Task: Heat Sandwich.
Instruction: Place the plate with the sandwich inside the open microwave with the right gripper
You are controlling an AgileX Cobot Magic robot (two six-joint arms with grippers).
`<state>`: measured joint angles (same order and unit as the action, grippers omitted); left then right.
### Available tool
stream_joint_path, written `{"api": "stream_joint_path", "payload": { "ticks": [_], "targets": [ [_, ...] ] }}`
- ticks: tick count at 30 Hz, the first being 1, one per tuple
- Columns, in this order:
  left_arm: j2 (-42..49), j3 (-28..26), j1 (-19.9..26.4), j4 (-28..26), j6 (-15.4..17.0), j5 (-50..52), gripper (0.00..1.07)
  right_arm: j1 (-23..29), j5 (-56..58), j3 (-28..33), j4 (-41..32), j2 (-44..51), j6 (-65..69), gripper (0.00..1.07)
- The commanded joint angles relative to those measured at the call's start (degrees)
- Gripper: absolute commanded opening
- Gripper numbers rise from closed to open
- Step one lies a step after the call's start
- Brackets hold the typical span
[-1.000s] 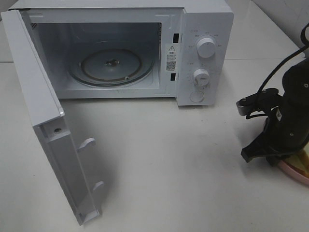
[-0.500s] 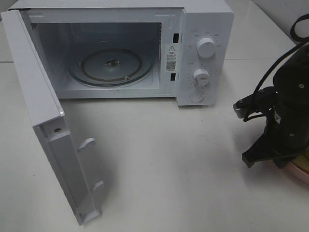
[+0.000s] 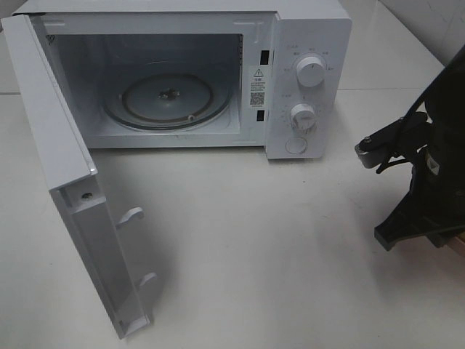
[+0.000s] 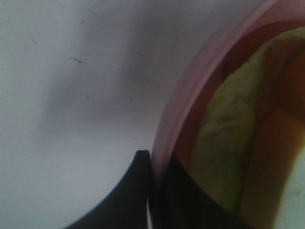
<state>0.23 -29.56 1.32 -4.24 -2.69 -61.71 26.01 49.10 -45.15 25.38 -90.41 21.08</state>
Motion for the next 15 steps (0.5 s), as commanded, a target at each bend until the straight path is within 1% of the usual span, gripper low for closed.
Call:
{"api": "stream_joint_path", "payload": {
  "ticks": [1,3,6,9,11,14,15],
  "targets": [
    [1.09,0.06,-0.06,-0.34,0.11,0.57,1.0,2.35,3.78,0.23,0.92,3.21,-0.8,0.0],
    [1.09,0.06,-0.06,-0.34,0.11,0.57,1.0,2.81,4.18,0.23,0.92,3.78,-0.92,0.0],
    [1.09,0.06,-0.06,-0.34,0.11,0.57,1.0,5.16,5.9,0.23,0.92,6.19,-1.32,0.0],
    [1.09,0.06,-0.06,-0.34,0.11,0.57,1.0,6.36,6.65,0.23,0.92,7.16,-1.78,0.0],
    [1.09,0.06,-0.06,-0.34,0.11,0.57,1.0,8.42,8.02,0.23,0.92,8.48,-2.52,0.0],
    [1.09,0.06,-0.06,-0.34,0.11,0.57,1.0,9.85,8.71,0.23,0.92,9.4,-2.98,0.0],
    [1.09,0.06,-0.06,-0.34,0.11,0.57,1.0,11.29,9.57,0.23,0.92,10.14,-3.44,0.0]
  ]
}}
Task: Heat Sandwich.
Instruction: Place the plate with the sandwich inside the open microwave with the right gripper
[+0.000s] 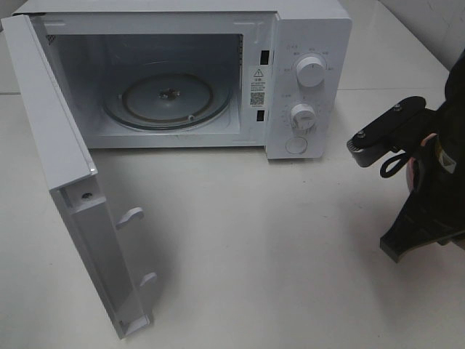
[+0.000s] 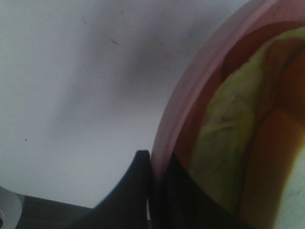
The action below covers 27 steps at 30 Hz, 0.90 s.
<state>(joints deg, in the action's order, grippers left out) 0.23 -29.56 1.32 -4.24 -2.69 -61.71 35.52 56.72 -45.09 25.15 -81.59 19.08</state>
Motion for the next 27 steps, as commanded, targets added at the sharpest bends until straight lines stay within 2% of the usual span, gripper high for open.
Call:
{"api": "stream_joint_path", "payload": {
  "ticks": [1,5,18,27],
  "targets": [
    [1.09,0.06,-0.06,-0.34,0.11,0.57,1.0,1.78,1.95,0.17,1.15,1.32,-1.43,0.0],
    [1.09,0.06,-0.06,-0.34,0.11,0.57,1.0,6.13,2.98,0.17,0.97,3.32,-1.89,0.0],
    [1.09,0.06,-0.06,-0.34,0.11,0.57,1.0,15.87,4.53,0.17,0.97,5.56,-7.91,0.0],
    [1.09,0.06,-0.06,-0.34,0.11,0.57,1.0,17.25,1.26,0.17,1.32,5.5,-17.48,0.0]
  ]
}}
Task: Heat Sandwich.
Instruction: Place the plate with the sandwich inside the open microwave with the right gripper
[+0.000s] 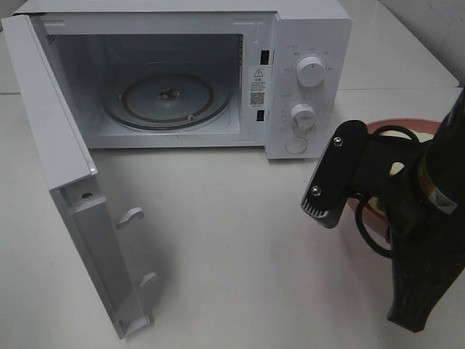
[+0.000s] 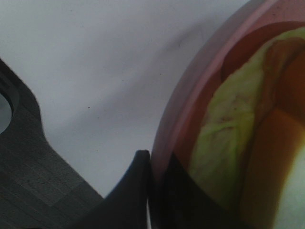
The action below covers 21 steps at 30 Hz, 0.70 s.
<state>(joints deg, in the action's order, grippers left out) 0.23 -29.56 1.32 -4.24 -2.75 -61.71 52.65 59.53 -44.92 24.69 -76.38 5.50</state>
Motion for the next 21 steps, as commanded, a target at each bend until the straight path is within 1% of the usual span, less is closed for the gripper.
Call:
{"api": "stream_joint_path", "payload": {
  "ticks": [1,3,4,6,14,21],
  "targets": [
    [1.09,0.06,-0.06,-0.34,0.17,0.57,1.0,0.11,-2.12,0.0,1.83,0.29,-5.5,0.01],
    [1.09,0.06,-0.06,-0.34,0.17,0.57,1.0,0.11,-2.75,0.0,1.83,0.29,-6.7,0.01],
    [1.09,0.06,-0.06,-0.34,0.17,0.57,1.0,0.11,-4.13,0.0,1.83,0.29,-10.14,0.01],
    [1.09,0.06,-0.06,-0.34,0.17,0.57,1.0,0.11,-4.7,0.0,1.83,0.29,-11.92,0.01],
    [1.09,0.06,-0.06,-0.34,0.17,0.57,1.0,0.11,-7.28,0.0,1.83,0.29,-26.93,0.01],
    [1.09,0.06,-0.06,-0.34,0.17,0.57,1.0,0.11,-10.49,0.0,1.83,0.29,-29.85,0.01]
  ]
}}
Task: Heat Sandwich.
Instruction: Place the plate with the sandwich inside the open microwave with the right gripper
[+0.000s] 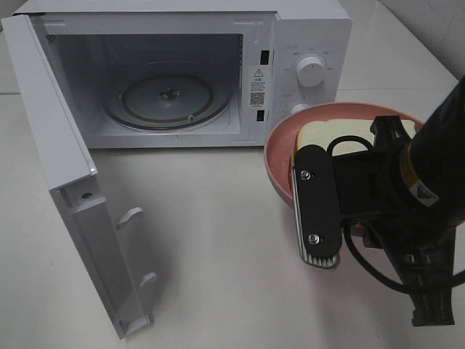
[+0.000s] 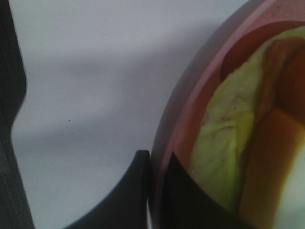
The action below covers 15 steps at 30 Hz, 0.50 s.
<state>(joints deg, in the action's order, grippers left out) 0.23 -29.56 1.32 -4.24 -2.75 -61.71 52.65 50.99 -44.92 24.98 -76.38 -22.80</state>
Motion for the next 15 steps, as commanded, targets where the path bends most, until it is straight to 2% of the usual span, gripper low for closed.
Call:
{"api": "stream_joint_path", "payload": {
  "ticks": [1,15],
  "targets": [
    [1.09,0.06,-0.06,-0.34,0.17,0.57,1.0,0.11,-2.29,0.0,1.55,0.29,-2.58,0.0],
    [1.09,0.06,-0.06,-0.34,0.17,0.57,1.0,0.06,-8.59,0.0,-3.15,0.29,-24.47,0.0]
  ]
}}
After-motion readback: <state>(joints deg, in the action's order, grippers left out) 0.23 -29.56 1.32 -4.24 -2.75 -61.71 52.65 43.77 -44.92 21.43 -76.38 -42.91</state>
